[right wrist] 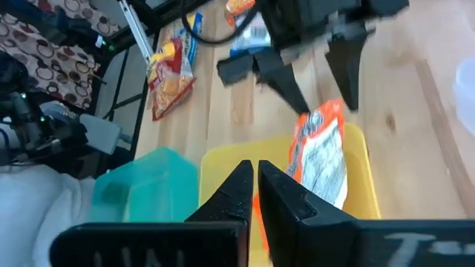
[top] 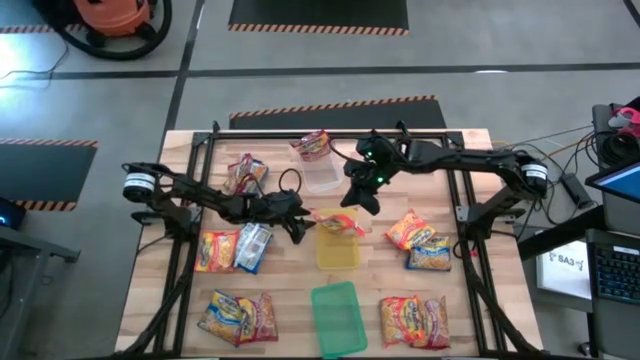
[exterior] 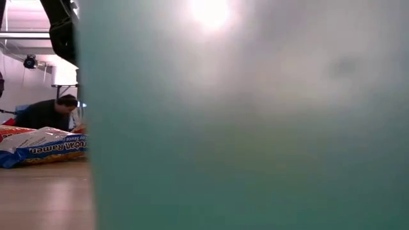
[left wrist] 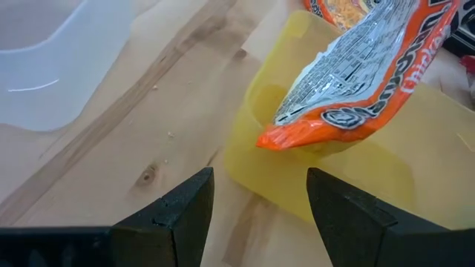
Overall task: Sort Maruchan noodles
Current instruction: Put the orange noodle pack into the yellow bin, then adjust the orange noodle pack in the yellow bin
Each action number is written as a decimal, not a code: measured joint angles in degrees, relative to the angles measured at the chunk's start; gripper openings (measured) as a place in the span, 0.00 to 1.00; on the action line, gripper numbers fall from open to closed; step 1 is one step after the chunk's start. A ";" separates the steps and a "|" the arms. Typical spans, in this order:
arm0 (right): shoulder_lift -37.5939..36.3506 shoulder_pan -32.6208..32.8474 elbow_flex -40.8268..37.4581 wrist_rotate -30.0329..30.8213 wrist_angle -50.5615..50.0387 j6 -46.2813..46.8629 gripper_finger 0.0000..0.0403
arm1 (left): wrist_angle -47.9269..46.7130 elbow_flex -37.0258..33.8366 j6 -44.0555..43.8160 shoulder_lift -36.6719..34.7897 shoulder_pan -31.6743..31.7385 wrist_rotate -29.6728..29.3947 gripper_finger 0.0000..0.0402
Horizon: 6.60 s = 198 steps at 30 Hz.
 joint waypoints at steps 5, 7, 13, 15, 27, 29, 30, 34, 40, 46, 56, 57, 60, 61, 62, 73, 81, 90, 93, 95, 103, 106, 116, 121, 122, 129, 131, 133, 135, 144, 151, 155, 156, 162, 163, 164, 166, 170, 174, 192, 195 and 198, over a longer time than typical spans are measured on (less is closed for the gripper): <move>-0.50 0.23 1.09 0.17 -8.35 0.92 0.12 | 0.04 0.45 0.12 -0.03 0.00 1.08 0.50; -0.45 0.79 0.80 1.04 -10.58 1.02 0.17 | 0.01 0.55 0.14 -0.03 0.00 1.09 0.50; -0.48 4.78 0.69 6.75 -15.52 -7.13 0.30 | 0.03 0.64 0.16 -0.05 0.00 1.10 0.50; -0.48 6.50 0.69 10.05 -16.11 -10.99 0.34 | 0.03 0.64 0.16 -0.05 0.00 1.27 0.50; -0.44 10.71 0.69 23.06 -15.78 -11.03 0.52 | 0.03 0.68 0.64 -0.05 0.00 1.33 0.50; -0.38 10.75 0.68 26.05 -15.77 -10.81 0.54 | 0.03 0.68 0.64 -0.05 0.00 1.35 0.50; -0.37 10.74 0.58 26.61 -15.63 -10.23 0.55 | 0.03 0.67 0.66 -0.05 0.00 1.36 0.50; -0.37 11.06 0.45 26.57 -14.30 -5.58 0.58 | 0.03 0.64 0.67 -0.05 0.00 1.40 0.50; -0.34 12.39 0.32 26.64 -13.68 -2.97 0.58 | 0.01 0.62 1.66 -0.07 0.00 1.49 0.50; -0.34 12.88 -1.09 27.17 -8.64 -2.78 0.58 | 0.02 1.17 2.15 -0.10 0.00 2.68 0.50; -0.32 12.85 -6.93 27.19 0.50 -2.43 0.58 | 0.01 1.27 2.15 -0.10 0.00 2.82 0.50; -0.32 12.85 -7.67 27.21 1.98 -2.44 0.58 | 0.01 1.27 2.15 -0.10 0.00 2.82 0.50; -0.32 12.85 -9.52 27.72 4.82 -2.53 0.58 | 0.03 1.29 2.15 -0.10 0.00 2.82 0.50; -0.32 12.87 -10.16 28.46 5.60 -2.78 0.58 | 0.03 1.29 2.15 -0.10 0.00 2.82 0.50; -0.32 12.87 -10.60 29.13 6.20 -3.07 0.58 | 0.04 1.29 2.15 -0.10 0.00 2.82 0.50; -0.32 12.85 -13.24 29.98 10.04 -2.99 0.54 | 0.29 1.29 2.15 -0.10 0.00 2.84 0.50; -0.32 12.85 -14.00 29.95 11.92 -1.90 0.46 | 0.76 1.29 2.15 -0.10 0.00 2.84 0.50; -0.32 12.85 -14.15 29.06 13.98 -3.99 0.28 | 1.61 1.32 2.15 -0.10 0.00 2.86 0.50; -0.32 12.85 -14.15 26.51 14.26 -3.89 0.24 | 1.61 1.32 2.15 -0.10 0.00 2.86 0.50; -0.32 12.85 -14.15 26.45 14.25 -3.39 0.23 | 1.63 1.32 2.15 -0.10 0.00 2.86 0.50; 4.86 12.85 -14.20 25.07 15.07 -3.65 0.23 | 1.75 1.32 2.17 -0.10 -0.02 2.93 0.50; 7.16 12.85 -13.47 23.75 15.02 -4.48 0.20 | 1.64 1.32 2.15 -0.10 -0.04 2.97 0.50; 6.01 12.83 -9.44 23.50 10.29 -7.06 0.08 | 1.65 1.32 2.15 -0.10 -0.02 2.93 0.50; 4.17 12.71 -9.34 23.55 10.06 -7.55 0.06 | 1.67 1.32 2.15 -0.05 -0.02 2.93 0.50; 3.83 12.64 -9.28 23.76 10.22 -7.57 0.05 | 1.71 1.32 2.15 -0.05 -0.02 2.93 0.50; 3.41 11.65 -9.26 26.69 12.41 -8.71 0.05 | 1.83 1.32 2.15 -0.04 -0.02 2.93 0.50; 3.47 11.33 -9.36 29.29 12.63 -9.54 0.05 | 1.87 1.32 2.15 -0.03 -0.02 3.30 0.50; 3.50 10.73 -9.74 29.79 12.57 -9.93 0.05 | 2.08 1.32 2.15 -0.03 -0.04 4.29 0.50; 3.52 10.34 -10.19 29.97 13.58 -9.45 0.05 | 2.08 1.32 2.14 -0.05 -0.07 4.33 0.50; 3.55 9.94 -12.89 29.97 20.72 -6.65 0.05 | 2.45 1.29 2.13 -0.05 -0.06 5.08 0.50; 4.34 9.94 -14.18 30.05 23.97 -5.64 0.05 | 3.99 1.25 1.76 -0.10 -0.14 6.28 0.50; 5.73 9.84 -15.83 30.16 23.95 -5.13 0.05 | 5.58 2.84 1.96 -0.16 -0.24 9.67 0.50; 6.01 9.84 -16.02 30.19 23.83 -4.99 0.05 | 5.24 3.38 2.28 -0.16 -0.24 10.36 0.50; 5.90 9.75 -16.30 30.16 23.55 -7.07 0.05 | 4.22 6.43 3.24 -0.14 -0.62 13.10 0.50; 5.68 9.63 -16.29 30.16 23.26 -7.37 0.05 | 4.72 7.03 3.33 -0.06 -0.86 13.78 0.50; 5.62 9.61 -16.18 30.19 23.08 -7.70 0.05 | 5.10 7.66 3.43 -0.05 -1.06 14.57 0.50; 5.49 9.29 -16.10 30.59 22.98 -7.96 0.05 | 5.05 8.47 3.46 -0.05 -1.53 15.90 0.50; 5.43 9.16 -16.10 33.58 22.58 -8.56 0.05 | 4.06 9.65 3.73 -0.03 -2.37 16.48 0.50; 5.36 9.18 -16.10 35.08 21.86 -8.66 0.07 | 3.11 9.60 3.74 0.24 -2.43 16.47 0.50; 2.63 9.20 -7.70 36.15 2.87 -7.16 0.41 | 3.20 17.35 3.09 12.29 -2.18 16.35 0.50; 2.56 9.21 -6.82 36.12 1.89 -6.96 0.41 | 3.10 18.71 3.33 13.15 -2.05 16.03 0.50; 2.56 9.20 -6.16 36.09 -0.77 -6.36 0.41 | 3.14 19.09 3.59 13.26 -1.97 14.54 0.50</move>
